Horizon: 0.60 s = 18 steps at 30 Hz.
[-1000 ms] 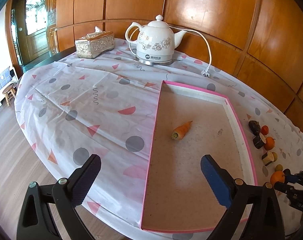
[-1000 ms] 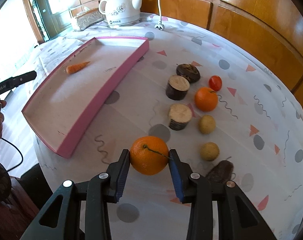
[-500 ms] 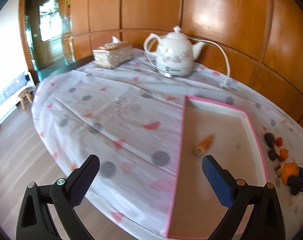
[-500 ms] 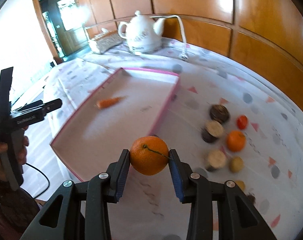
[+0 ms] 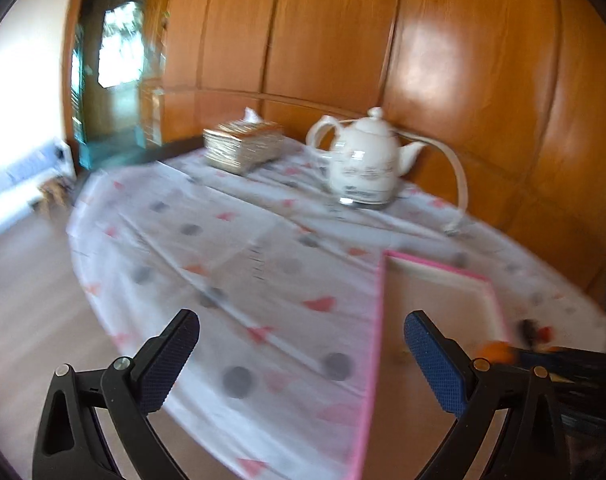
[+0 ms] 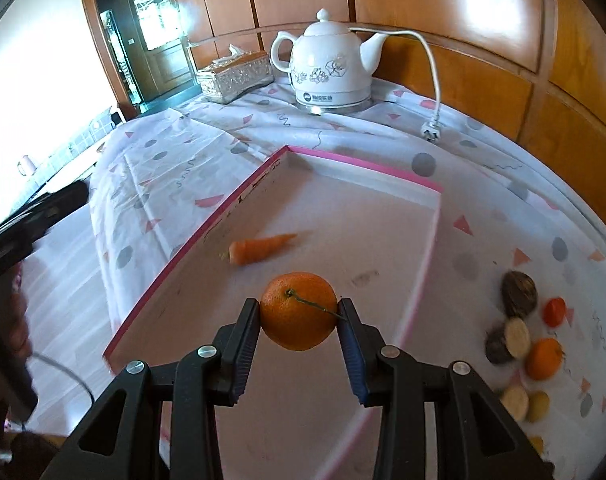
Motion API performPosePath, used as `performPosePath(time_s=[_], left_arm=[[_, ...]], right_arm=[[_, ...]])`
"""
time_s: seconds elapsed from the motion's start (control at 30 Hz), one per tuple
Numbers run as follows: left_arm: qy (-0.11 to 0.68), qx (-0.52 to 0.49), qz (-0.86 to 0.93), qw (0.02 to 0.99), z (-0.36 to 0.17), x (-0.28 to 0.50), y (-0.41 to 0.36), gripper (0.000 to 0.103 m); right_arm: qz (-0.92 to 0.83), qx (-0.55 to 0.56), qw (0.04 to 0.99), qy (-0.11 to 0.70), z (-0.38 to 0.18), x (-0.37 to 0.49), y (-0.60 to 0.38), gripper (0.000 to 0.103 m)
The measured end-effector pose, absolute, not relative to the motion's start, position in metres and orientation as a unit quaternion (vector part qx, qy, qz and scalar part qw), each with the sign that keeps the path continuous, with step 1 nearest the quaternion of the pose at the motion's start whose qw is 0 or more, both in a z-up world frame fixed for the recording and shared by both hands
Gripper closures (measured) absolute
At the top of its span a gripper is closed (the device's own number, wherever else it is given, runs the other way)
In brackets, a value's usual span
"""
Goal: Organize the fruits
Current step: 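Carry the orange into the pink tray and open the right tool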
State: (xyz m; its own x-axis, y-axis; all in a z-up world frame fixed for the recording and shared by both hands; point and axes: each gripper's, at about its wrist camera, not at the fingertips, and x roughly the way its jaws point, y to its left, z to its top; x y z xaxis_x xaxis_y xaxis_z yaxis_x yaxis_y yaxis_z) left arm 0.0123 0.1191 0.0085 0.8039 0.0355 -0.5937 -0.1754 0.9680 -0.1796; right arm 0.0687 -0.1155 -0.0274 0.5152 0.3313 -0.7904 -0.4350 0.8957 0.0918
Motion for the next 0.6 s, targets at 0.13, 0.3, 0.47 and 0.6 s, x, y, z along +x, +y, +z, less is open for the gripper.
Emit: performPosePath(time_s=[0.13,0.3,0.47,0.6], left_arm=[[0.335,-0.111,0.058,0.934,0.000,0.018,0.115,0.000],[0.344,-0.111,0.057,0.931,-0.006,0.019,0.112,0.000],[0.361,-0.080,0.051,0.928,-0.014,0.019,0.099,0.000],[0.365,-0.073,0.040,0.927,-0.016,0.016,0.088,0.000]], right_arm=[[0.217,-0.065,0.866,0.446,-0.036,0.087,-0.101,0.062],[0.210,-0.046,0.869,0.446,-0.039,0.094,-0.102,0.052],[0.202,-0.048,0.875,0.436,-0.033,0.080,-0.112,0.044],[0.187,-0.069,0.883,0.425,-0.028,0.065,-0.120,0.043]])
